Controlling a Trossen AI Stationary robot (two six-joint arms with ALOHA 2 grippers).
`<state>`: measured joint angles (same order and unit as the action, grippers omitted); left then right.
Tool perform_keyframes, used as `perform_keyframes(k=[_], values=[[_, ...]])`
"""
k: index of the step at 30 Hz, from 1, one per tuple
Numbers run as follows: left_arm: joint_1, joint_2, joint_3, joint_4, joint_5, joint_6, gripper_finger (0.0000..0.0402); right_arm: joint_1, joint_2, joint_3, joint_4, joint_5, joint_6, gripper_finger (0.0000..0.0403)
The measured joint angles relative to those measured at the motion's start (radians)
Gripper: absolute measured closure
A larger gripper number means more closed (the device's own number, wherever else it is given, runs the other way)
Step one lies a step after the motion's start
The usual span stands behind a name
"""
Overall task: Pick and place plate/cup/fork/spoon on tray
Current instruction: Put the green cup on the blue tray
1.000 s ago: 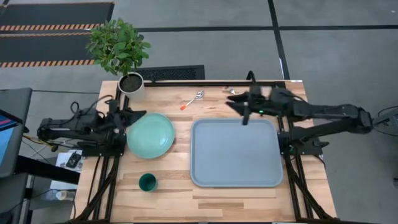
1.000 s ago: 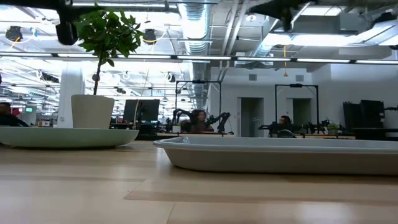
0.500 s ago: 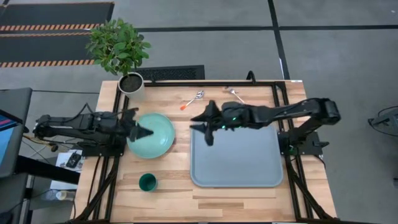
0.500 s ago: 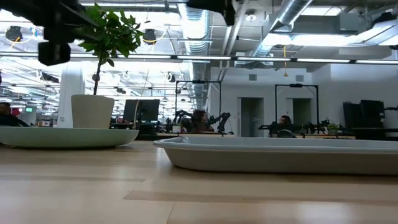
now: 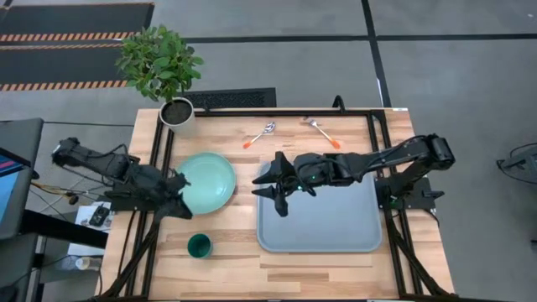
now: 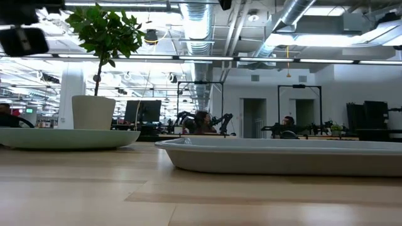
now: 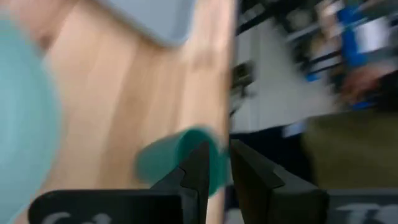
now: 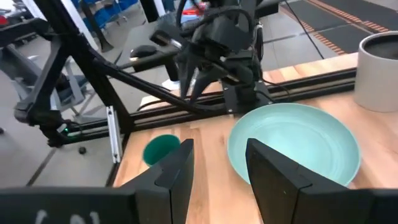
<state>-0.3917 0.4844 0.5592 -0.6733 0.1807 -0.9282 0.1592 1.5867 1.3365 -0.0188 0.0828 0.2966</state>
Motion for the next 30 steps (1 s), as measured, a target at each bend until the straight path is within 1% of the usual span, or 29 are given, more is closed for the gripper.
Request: perform_keyframes(k=[2, 5, 8, 11, 15, 19, 21, 23, 26, 28, 30], values=[[-0.054, 0.017, 0.002, -0.044, -0.048, -0.010, 0.0357, 0.004, 0.000, 0.000, 0.000, 0.002, 0.032, 0.0232], [-0.121, 0.050, -0.007, -0.051, -0.135, -0.063, 0.0356, 0.004, 0.007, 0.000, 0.003, 0.003, 0.070, 0.0232], [-0.170, 0.114, -0.007, -0.047, -0.211, -0.126, 0.0346, 0.003, 0.024, 0.000, -0.006, 0.003, 0.080, 0.0232], [-0.211, 0.192, -0.007, -0.029, -0.208, -0.128, 0.0328, 0.003, 0.044, 0.000, 0.000, 0.002, 0.082, 0.0232], [-0.251, 0.290, -0.007, 0.022, -0.146, -0.103, 0.0293, 0.003, 0.058, -0.002, -0.018, -0.003, 0.100, 0.0232], [-0.257, 0.357, -0.002, 0.064, -0.077, -0.094, 0.0252, 0.003, 0.069, -0.002, -0.037, -0.003, 0.099, 0.0232], [-0.257, 0.376, 0.010, 0.061, -0.064, -0.107, 0.0234, 0.001, 0.072, -0.003, -0.028, -0.003, 0.098, 0.0232], [-0.257, 0.382, 0.020, 0.059, -0.080, -0.141, 0.0218, -0.004, 0.069, 0.000, -0.028, -0.003, 0.098, 0.0232], [-0.257, 0.385, 0.034, 0.058, -0.139, -0.202, 0.0199, -0.009, 0.070, 0.000, -0.035, -0.003, 0.097, 0.0232], [-0.257, 0.385, 0.039, 0.059, -0.172, -0.246, 0.0191, -0.011, 0.071, 0.000, -0.033, -0.003, 0.095, 0.0232], [-0.257, 0.389, 0.039, 0.047, -0.178, -0.273, 0.0187, -0.017, 0.071, 0.000, -0.033, -0.003, 0.096, 0.0232]])
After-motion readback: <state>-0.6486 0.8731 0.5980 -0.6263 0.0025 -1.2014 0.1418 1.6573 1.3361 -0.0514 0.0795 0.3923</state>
